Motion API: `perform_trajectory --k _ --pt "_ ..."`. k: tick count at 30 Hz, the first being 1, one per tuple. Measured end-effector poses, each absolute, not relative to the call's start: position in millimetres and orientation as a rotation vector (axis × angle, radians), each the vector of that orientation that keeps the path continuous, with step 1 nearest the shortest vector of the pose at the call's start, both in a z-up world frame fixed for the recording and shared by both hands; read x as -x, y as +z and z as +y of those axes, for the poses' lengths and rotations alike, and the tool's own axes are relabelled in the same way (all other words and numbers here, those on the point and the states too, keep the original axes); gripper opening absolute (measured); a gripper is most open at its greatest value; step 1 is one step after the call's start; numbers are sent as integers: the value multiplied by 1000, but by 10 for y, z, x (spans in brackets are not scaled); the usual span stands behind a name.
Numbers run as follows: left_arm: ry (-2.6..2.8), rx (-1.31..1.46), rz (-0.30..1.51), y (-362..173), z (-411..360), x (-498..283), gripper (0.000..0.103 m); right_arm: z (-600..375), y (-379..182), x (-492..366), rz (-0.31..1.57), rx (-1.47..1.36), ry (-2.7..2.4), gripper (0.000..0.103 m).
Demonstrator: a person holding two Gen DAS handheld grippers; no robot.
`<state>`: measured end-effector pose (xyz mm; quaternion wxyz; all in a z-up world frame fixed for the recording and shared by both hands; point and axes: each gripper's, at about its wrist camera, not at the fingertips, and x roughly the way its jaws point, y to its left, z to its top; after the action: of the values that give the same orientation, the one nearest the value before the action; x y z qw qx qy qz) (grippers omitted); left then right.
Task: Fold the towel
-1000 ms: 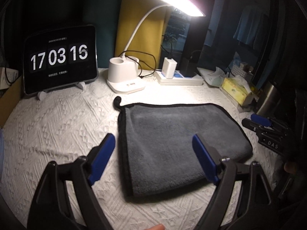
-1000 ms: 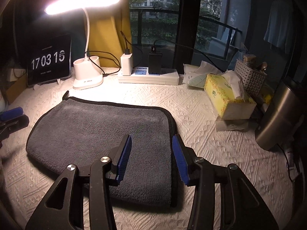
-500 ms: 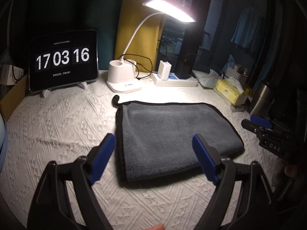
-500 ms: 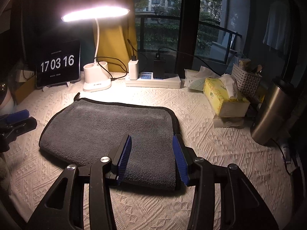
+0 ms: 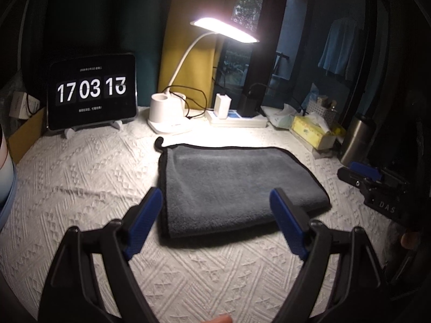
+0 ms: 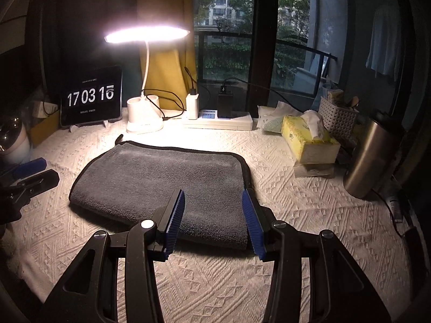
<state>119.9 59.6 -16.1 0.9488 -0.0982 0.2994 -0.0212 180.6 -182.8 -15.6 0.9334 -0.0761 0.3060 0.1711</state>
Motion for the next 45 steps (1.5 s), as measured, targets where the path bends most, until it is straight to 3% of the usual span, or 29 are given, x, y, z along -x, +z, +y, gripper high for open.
perform_trajectory --k 45 --pt "-39 169 422 -161 341 -369 84 -1964 -157 -1034 516 156 407 48"
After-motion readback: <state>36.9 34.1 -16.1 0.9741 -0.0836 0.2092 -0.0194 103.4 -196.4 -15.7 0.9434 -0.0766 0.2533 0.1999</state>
